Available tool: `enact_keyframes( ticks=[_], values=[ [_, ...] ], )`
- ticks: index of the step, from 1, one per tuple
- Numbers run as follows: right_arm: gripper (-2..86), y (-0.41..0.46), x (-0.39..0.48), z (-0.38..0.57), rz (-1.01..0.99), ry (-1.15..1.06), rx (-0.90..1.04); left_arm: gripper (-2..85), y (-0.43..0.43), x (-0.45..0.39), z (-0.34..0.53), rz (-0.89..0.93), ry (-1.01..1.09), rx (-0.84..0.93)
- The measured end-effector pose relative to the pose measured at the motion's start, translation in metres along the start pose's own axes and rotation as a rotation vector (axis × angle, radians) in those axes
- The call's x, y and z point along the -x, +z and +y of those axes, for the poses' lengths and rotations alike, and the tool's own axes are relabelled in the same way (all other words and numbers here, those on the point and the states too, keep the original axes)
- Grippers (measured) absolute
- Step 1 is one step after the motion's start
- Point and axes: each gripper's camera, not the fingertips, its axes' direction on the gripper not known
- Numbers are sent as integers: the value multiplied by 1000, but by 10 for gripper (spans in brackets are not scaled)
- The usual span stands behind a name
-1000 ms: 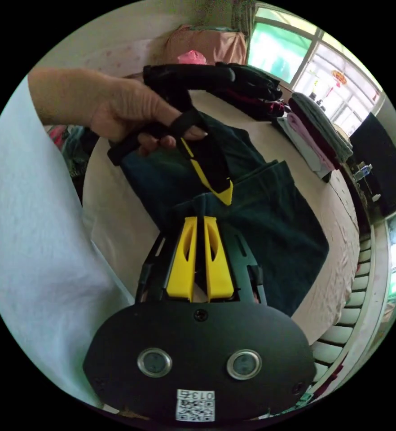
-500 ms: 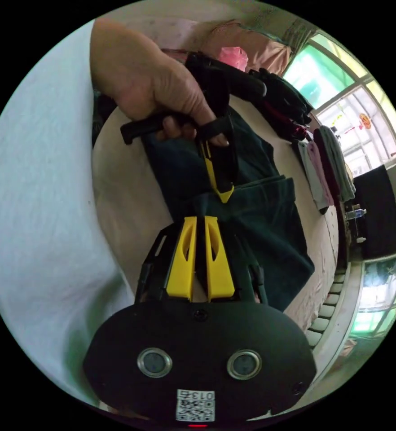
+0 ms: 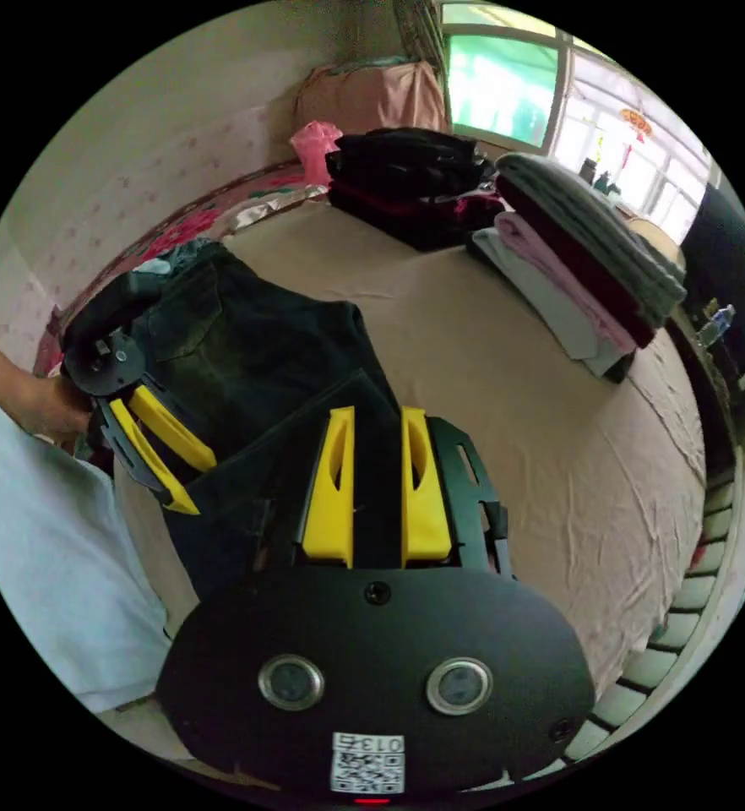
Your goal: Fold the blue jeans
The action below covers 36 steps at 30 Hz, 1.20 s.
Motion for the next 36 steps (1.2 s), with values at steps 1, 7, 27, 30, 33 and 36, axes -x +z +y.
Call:
enact_keyframes(
  ticks=[1, 7, 27, 30, 33, 36],
  values=[
    [83, 6, -8, -5, -37, -10, 23, 100, 1, 1, 2, -22, -4, 1],
    [70, 44, -47, -37, -265, -210, 179, 56, 8, 15, 14, -26, -64, 6],
    [14, 24, -3, -56, 108, -493, 77, 12, -5, 61, 94, 74, -204, -156],
    [14, 18, -1, -62, 107, -501, 34, 12, -15, 52, 103, -10, -148, -157],
    [19, 45, -11, -65, 49, -432, 125, 12, -7, 75, 113, 36, -216, -158],
    [29, 37, -21, -67, -15, -346, 80, 12, -1, 94, 125, 100, -262, -168]
  ],
)
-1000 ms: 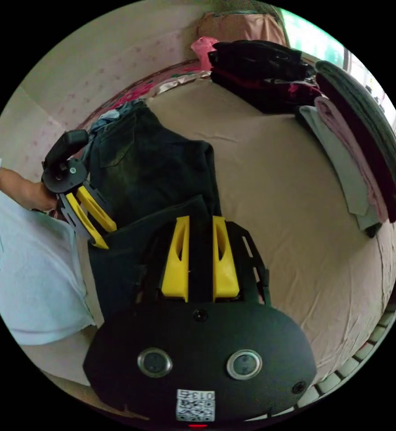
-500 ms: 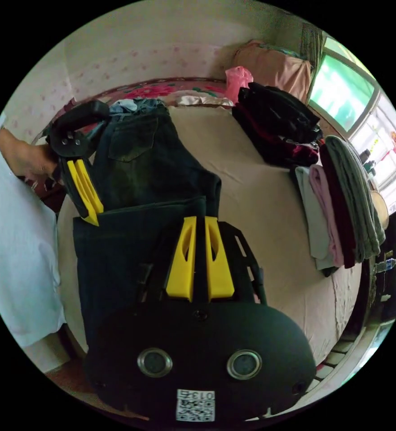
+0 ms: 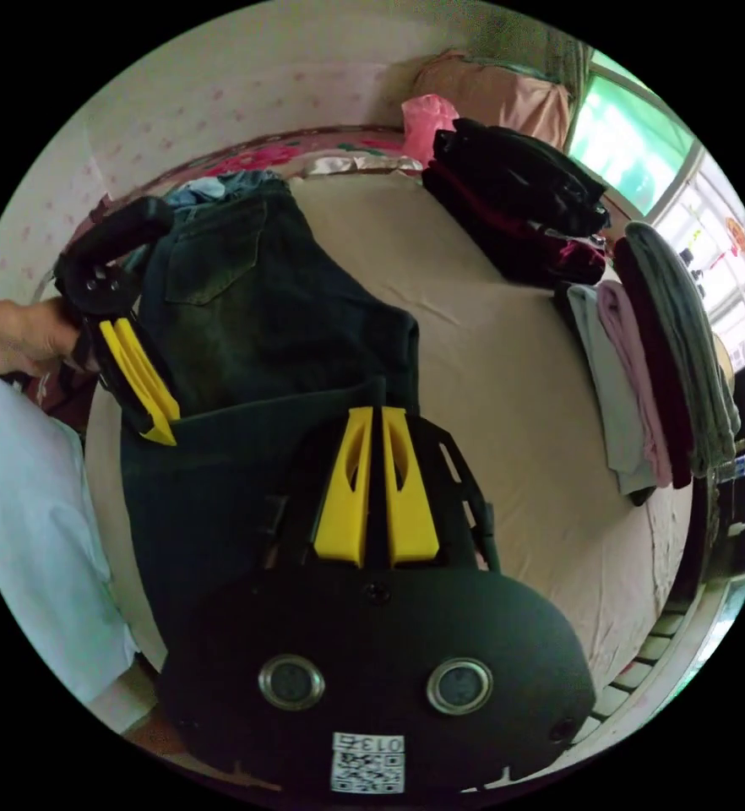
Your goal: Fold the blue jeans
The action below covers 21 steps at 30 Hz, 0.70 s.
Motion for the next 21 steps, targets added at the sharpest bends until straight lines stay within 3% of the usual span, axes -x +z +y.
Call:
enact_keyframes(
  ticks=[4, 10, 13, 17, 21],
  values=[
    [62, -15, -10, 6, -44, 57, -81, 15, -4, 4, 15, -23, 30, -19],
    [76, 11, -10, -5, -113, 28, 15, 32, -6, 26, 31, 22, -2, -28],
    [66, 11, -17, -9, -178, 58, 22, 53, -7, 27, 38, 6, 77, -15],
    [54, -2, 17, -21, 11, -98, 49, 27, -8, 19, 47, -112, 162, 57],
    [43, -32, 24, -23, 56, -101, -4, 21, -23, 23, 61, -55, 140, 33]
  ],
)
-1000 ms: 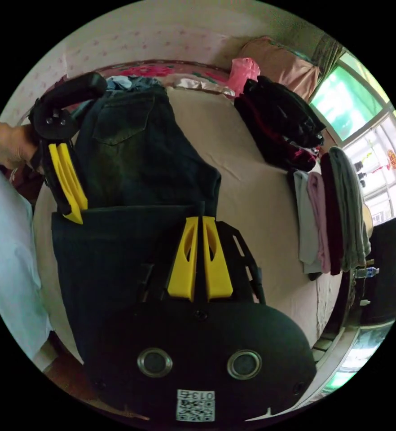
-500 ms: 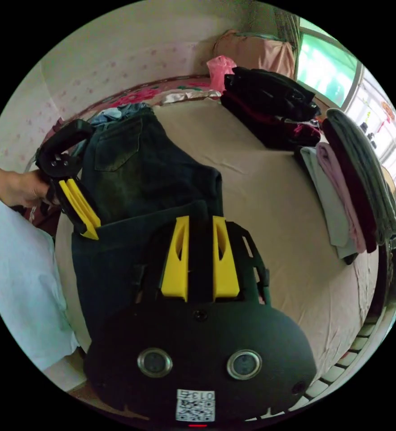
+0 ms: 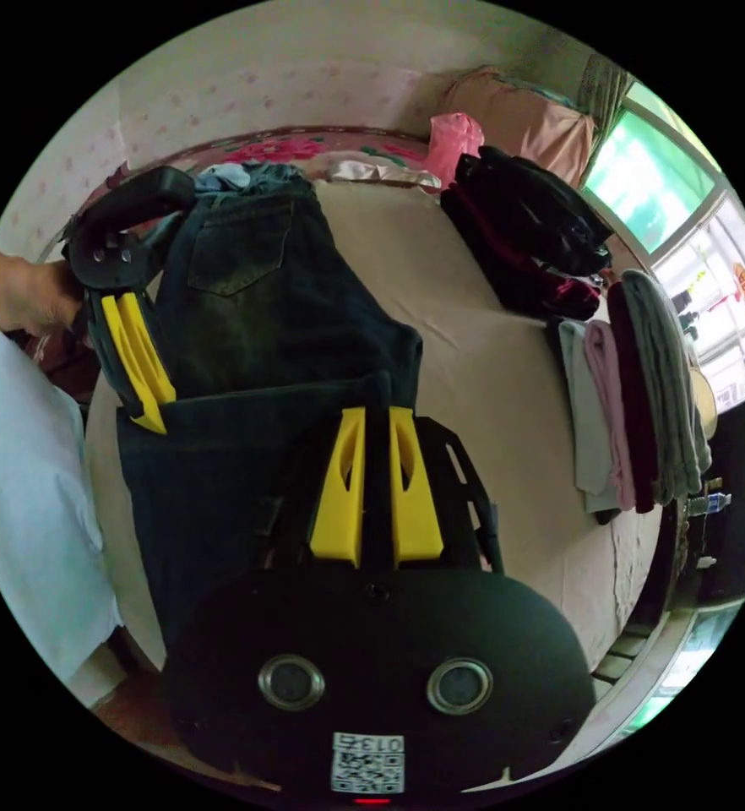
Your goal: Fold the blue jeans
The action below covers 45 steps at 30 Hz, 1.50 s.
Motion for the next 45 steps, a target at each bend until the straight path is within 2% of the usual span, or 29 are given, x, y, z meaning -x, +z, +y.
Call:
enact_keyframes(
  ticks=[4, 8, 11, 13, 15, 20, 22, 25, 28, 31, 32, 35, 39, 41, 42, 44, 45],
  values=[
    [32, -18, 3, -3, 38, -10, -53, 18, -23, 9, 29, 77, -36, -106],
    [24, -18, 17, -26, 116, -53, -83, 18, -45, 18, 49, 8, -42, -124],
    [26, 1, 21, -48, 69, -48, -97, 19, -53, 42, 66, -75, -91, -99],
    [30, 25, 22, -59, 24, -36, -43, 19, -50, 65, 79, -31, -152, -109],
    [40, 32, 21, -64, -2, 5, -38, 20, -51, 80, 91, 34, -199, -132],
    [79, -17, 1, -42, 1, 175, -139, 19, -68, 80, 127, 18, -113, -151],
    [86, -31, -1, -24, 22, 228, -160, 16, -83, 79, 145, -62, -106, -168],
    [84, -32, 6, -11, 16, 272, -116, 6, -101, 57, 163, -168, 30, -237],
    [71, -20, 22, -22, 13, 272, -102, -1, -81, 37, 159, -224, 167, -117],
    [47, -7, 36, -49, 72, 233, -132, -3, -52, 31, 168, -512, 225, 14],
    [38, -2, 39, -60, 61, 210, -138, -3, -50, 31, 177, -548, 246, -5],
    [23, 24, 40, -84, 35, 169, -31, -3, -58, 45, 197, -528, 176, -27],
    [13, 32, 30, -96, -30, 239, -43, -1, -70, 67, 221, -461, 163, -42],
    [9, 32, 24, -107, -53, 227, 18, 4, -91, 93, 243, -355, 57, -66],
    [9, 25, 21, -113, -48, 231, 13, 6, -100, 98, 252, -359, 32, -108],
    [13, 5, 18, -122, -27, 252, -118, 21, -149, 120, 305, -378, -80, -353],
    [22, -3, 16, -134, -19, 252, -151, 44, -162, 129, 320, -376, -124, -412]
  ],
)
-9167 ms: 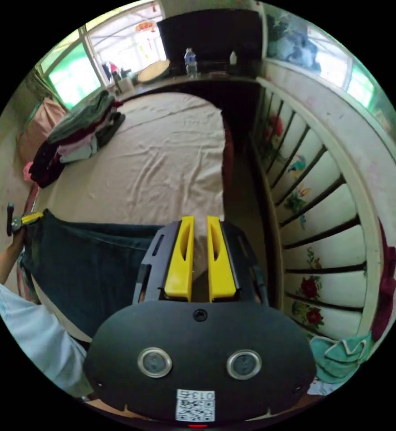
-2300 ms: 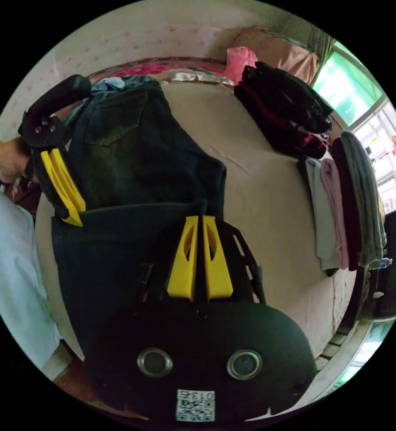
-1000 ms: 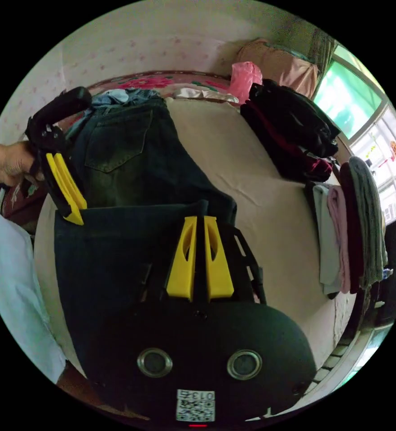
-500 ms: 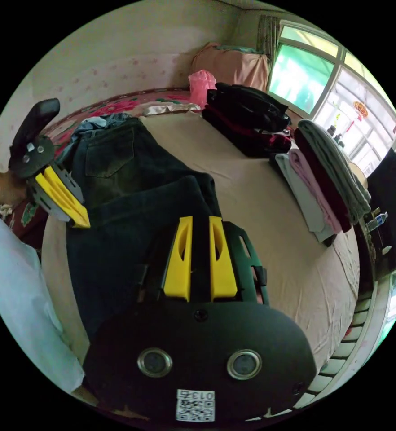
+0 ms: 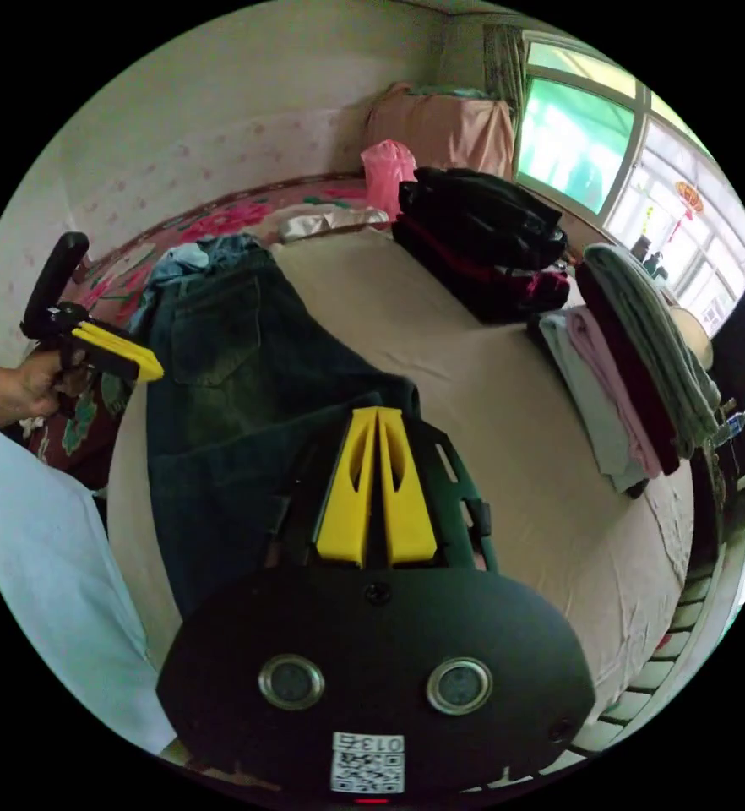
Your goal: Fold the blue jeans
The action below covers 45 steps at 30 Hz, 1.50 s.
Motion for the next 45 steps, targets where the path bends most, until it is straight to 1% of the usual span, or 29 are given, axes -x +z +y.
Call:
enact_keyframes(
  ticks=[1, 2, 4, 5, 6, 10, 14, 15, 17, 19, 21, 23, 25, 28, 29, 32, 35, 39, 42, 45],
  values=[
    [26, -1, 1, -8, -9, -5, -9, 91, -24, 34, 20, -5, -129, -101],
    [37, 1, 4, -25, -55, -16, -19, 118, -44, 69, 40, 10, -271, -182],
    [49, 12, 12, -56, -142, -41, -5, 134, -62, 118, 68, 30, -428, -235],
    [55, 22, 21, -79, -181, -68, -2, 132, -69, 143, 81, 28, -460, -239],
    [59, 33, 31, -103, -205, -99, -1, 128, -71, 154, 86, 38, -466, -234],
    [71, 70, 71, -179, -272, -229, 36, 108, -72, 209, 101, 193, -445, -202],
    [85, 118, 102, -259, -351, -296, 121, 129, -80, 241, 117, 317, -417, -173],
    [89, 131, 108, -276, -368, -306, 156, 134, -81, 243, 120, 321, -414, -168],
    [93, 149, 115, -295, -391, -325, 211, 181, -87, 255, 135, 300, -449, -167],
    [98, 165, 122, -308, -391, -348, 260, 187, -90, 264, 143, 252, -476, -161],
    [110, 180, 128, -319, -391, -355, 303, 191, -89, 274, 146, 289, -478, -181],
    [116, 190, 134, -325, -404, -364, 344, 196, -82, 282, 141, 350, -474, -180],
    [116, 196, 139, -328, -397, -385, 371, 190, -79, 286, 135, 371, -481, -181],
    [103, 206, 145, -329, -375, -387, 422, 141, -81, 291, 131, 397, -499, -211],
    [91, 206, 147, -328, -359, -394, 424, 116, -83, 293, 132, 393, -518, -226],
    [56, 200, 151, -319, -322, -452, 403, 76, -82, 293, 132, 412, -543, -239],
    [42, 186, 151, -304, -315, -491, 344, 55, -83, 286, 132, 487, -580, -271],
    [35, 149, 135, -277, -346, -466, 229, 46, -90, 262, 125, 524, -564, -307],
    [32, 106, 122, -250, -349, -494, 107, 42, -102, 230, 115, 540, -521, -353],
    [33, 56, 100, -213, -335, -487, -8, 39, -122, 178, 97, 533, -389, -422]
  ],
)
